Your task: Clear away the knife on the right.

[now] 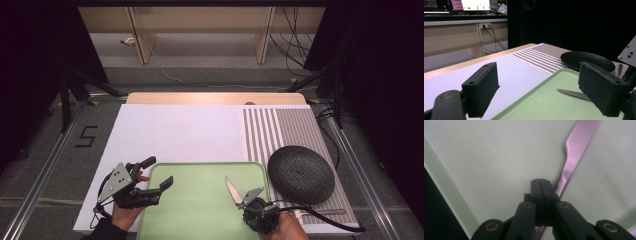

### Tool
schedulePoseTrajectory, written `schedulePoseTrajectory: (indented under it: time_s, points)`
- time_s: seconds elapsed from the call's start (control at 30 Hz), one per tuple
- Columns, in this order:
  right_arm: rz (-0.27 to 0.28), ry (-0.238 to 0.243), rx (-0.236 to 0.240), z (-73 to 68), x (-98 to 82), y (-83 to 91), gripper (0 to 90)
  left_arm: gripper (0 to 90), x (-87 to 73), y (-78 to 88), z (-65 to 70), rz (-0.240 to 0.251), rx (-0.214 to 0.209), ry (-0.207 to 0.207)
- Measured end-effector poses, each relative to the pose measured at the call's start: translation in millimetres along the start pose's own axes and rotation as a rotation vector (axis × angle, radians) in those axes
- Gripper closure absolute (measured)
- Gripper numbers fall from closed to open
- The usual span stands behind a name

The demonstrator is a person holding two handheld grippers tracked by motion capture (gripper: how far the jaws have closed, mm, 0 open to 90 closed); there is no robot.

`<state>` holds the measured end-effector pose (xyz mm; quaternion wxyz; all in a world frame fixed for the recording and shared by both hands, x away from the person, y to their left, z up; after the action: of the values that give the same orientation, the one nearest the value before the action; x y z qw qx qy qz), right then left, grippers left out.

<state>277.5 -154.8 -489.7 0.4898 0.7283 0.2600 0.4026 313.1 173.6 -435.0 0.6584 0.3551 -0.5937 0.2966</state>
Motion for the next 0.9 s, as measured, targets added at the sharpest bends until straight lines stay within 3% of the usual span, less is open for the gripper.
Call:
schedulePoseTrajectory:
  time_s: [0.47, 0.9]
  points:
    - [-0.011, -0.040, 0.001, 9.8, -6.8, 8.5, 90.0, 16.3, 0.1, 0.1, -0.1, -0.001, 0.001, -0.001]
    - [-0.008, -0.109, -0.003, 24.5, -22.6, 16.5, 90.0, 16.3, 0.2, 0.3, -0.3, 0.001, 0.003, -0.001]
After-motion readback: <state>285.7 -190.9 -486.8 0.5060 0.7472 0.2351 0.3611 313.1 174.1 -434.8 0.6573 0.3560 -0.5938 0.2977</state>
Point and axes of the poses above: each handheld gripper's, and its own axes: y roughly backward along the jaws, x roughly out of its top, z roughly to its right, the point moved 3 cm from there along -y, roughly forward along the jaws, and after that the axes turned 12 degrees about x, right-handed, at the moved point
